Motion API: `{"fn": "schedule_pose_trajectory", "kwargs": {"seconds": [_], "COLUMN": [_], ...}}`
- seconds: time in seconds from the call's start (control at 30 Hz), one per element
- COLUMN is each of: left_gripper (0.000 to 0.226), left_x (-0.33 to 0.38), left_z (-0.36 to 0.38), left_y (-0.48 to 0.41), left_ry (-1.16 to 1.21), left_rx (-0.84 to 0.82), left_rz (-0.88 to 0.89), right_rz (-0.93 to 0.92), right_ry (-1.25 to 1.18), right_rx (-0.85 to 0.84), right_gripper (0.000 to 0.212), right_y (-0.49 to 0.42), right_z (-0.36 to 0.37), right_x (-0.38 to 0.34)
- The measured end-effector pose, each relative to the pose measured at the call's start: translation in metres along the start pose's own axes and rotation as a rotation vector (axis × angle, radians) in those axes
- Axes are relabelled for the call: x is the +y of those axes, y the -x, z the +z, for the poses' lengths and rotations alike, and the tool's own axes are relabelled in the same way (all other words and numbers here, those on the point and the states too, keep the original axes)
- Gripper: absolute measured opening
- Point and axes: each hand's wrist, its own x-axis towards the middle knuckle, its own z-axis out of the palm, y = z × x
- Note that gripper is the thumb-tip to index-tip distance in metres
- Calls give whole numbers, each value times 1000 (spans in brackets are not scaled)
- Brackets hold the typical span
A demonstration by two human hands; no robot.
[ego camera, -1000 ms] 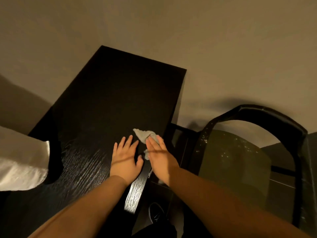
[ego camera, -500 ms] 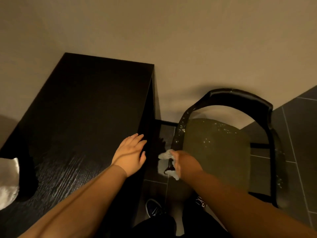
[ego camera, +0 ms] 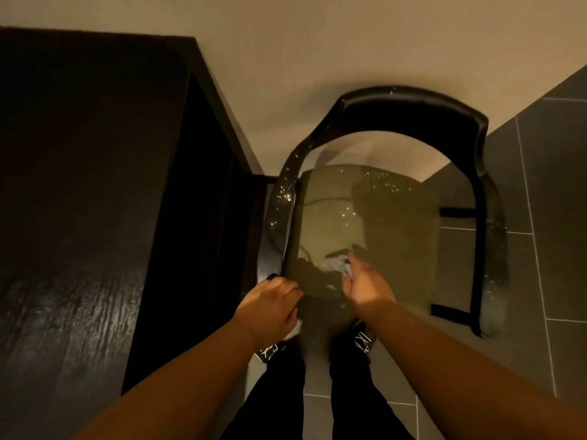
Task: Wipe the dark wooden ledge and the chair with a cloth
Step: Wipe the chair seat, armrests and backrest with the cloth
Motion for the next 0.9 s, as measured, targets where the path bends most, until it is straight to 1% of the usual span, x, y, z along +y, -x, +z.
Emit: {"fn": "schedule_pose_trajectory", "kwargs": {"seconds": [0.07,0.1,0.17,0.23,0.3,0.37,0.43,0.53,0.6,0.67,0.73,0.77,0.9], "left_gripper": [48,52,57,62,66,73,76,77,77,78,81,82,88], "left_x": [9,12,17,20,20,17,12,-2,-9,-14,-18,-21,-32], "left_z": [27,39,60,79,97,113,129,149,158,163,171,176,196], "left_y": [-7,-11,-16,-21,-26,-32,-37,-44,-49,-53,-58,-60,-59], "left_ry": [40,58,84,117,141,156,173,161,142,124,125,129,95], "left_rx": [-81,-118,-179,-206,-207,-194,-172,-114,-92,-64,-25,-15,-54], "left_rz": [-41,-87,-216,-337,-419,-484,-522,-498,-462,-453,-442,-438,-448], "right_rz": [-16,-55,-166,-243,-289,-336,-342,-313,-316,-369,-473,-488,-474], "right_ry": [-30,-30,1,46,118,234,296,367,330,260,208,214,374], "right_rx": [-11,-31,-87,-156,-234,-286,-295,-206,-81,115,328,377,335], "right_gripper": [72,79,92,99,98,88,80,67,53,38,39,41,52], "right_y": [-13,-21,-39,-59,-76,-88,-102,-125,-139,-148,-154,-152,-130], "right_z": [7,9,18,30,44,55,63,73,78,88,104,114,155], "right_x": [10,13,21,27,30,29,30,34,35,33,31,30,47]}}
